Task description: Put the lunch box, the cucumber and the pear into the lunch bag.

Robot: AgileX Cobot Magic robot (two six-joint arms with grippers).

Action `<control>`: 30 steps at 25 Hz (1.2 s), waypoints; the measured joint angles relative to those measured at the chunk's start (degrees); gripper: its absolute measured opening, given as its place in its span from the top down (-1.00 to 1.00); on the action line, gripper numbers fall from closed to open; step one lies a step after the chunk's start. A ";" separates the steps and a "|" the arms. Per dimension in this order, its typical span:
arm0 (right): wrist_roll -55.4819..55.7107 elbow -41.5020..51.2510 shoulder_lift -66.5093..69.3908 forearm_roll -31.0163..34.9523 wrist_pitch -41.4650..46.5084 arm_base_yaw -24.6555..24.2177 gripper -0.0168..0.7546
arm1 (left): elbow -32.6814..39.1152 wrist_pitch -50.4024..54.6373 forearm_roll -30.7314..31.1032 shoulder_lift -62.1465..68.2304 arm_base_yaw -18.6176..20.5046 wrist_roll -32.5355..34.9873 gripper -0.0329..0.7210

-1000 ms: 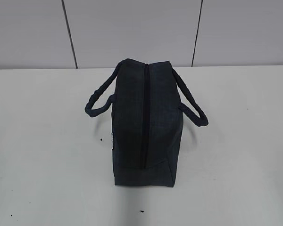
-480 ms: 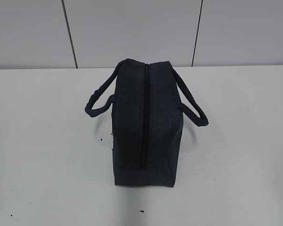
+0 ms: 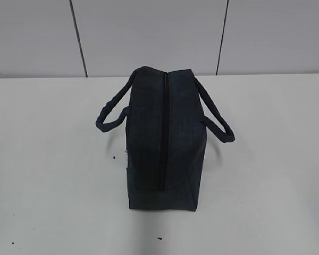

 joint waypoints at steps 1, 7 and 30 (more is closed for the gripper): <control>0.00 0.00 0.00 0.00 0.00 0.00 0.10 | 0.00 0.00 0.00 0.00 0.07 0.00 0.26; 0.00 0.00 0.00 -0.04 0.00 0.00 0.10 | 0.00 0.00 0.00 0.00 0.07 0.00 0.26; 0.00 0.00 0.00 -0.04 0.00 0.00 0.10 | 0.00 0.00 0.00 0.00 0.07 0.00 0.26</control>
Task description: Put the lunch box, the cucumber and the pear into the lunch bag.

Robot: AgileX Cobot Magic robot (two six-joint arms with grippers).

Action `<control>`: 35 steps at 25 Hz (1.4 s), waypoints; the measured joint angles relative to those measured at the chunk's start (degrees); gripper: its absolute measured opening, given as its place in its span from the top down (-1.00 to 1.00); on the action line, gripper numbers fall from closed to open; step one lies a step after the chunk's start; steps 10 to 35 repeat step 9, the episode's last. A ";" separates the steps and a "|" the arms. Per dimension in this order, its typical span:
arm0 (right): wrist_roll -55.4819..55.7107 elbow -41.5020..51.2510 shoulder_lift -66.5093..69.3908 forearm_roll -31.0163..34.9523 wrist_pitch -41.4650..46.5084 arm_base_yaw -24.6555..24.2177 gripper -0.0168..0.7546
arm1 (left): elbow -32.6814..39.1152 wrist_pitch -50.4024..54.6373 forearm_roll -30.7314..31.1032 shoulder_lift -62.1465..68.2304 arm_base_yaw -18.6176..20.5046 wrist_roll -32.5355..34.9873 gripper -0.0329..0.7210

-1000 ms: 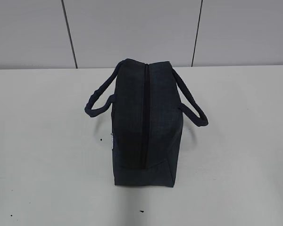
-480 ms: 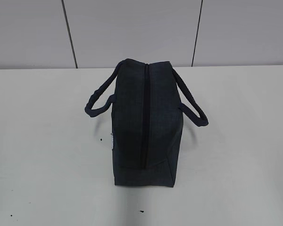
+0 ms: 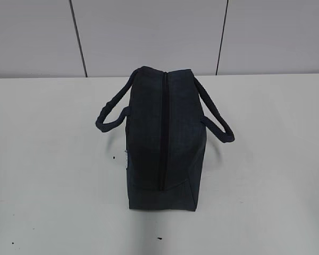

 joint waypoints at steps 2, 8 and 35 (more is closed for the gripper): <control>0.00 0.00 0.00 0.00 0.00 0.00 0.10 | 0.00 0.00 0.00 0.00 0.00 0.00 0.26; 0.00 0.00 0.00 0.00 0.00 0.00 0.10 | 0.00 0.00 0.00 0.00 0.00 0.00 0.26; 0.00 0.00 0.00 0.00 0.00 0.00 0.10 | 0.00 0.00 0.00 0.00 0.00 0.00 0.26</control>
